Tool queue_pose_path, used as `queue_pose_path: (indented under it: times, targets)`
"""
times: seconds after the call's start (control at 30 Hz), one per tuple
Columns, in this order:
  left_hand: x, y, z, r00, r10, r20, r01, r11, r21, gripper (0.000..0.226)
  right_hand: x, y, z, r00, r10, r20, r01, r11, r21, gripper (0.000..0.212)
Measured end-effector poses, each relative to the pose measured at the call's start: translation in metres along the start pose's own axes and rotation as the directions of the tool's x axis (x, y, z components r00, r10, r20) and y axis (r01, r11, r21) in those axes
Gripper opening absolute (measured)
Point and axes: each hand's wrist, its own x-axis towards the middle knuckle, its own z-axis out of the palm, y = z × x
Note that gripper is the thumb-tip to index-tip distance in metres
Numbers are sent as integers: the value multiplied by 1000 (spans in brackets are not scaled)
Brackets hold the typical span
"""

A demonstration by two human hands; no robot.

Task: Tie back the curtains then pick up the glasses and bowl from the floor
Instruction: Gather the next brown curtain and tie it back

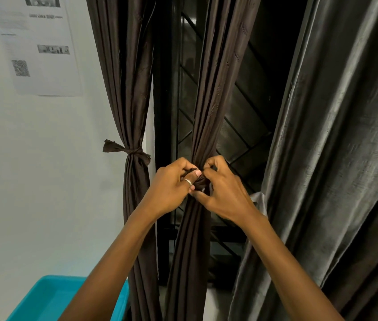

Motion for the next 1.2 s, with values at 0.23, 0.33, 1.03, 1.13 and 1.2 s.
queue_pose_path:
  times: [0.23,0.33,1.03,1.13,1.2]
  targets:
    - [3,3,1,999,17,-33,-15,998,65,7,11,1,-9,999,8,39,-9,1000,12,22]
    - [3,2,0,999,12,-37,-9,997,80,6,6,2,-10,997,17,73,-25,992,121,18]
    - [-5,-3,24,946,76,-314,-76,997,13,14,-26,-2,-1,878,288,-382,-198,946,258,11]
    - [-5,-5,23,931,133,-339,-105,989,101,14,-24,4,-7,878,343,-335,-247,922,297,8]
    - [-6,-7,20,931,150,-334,-107,984,143,15,-25,12,-11,860,401,-316,-296,896,332,9]
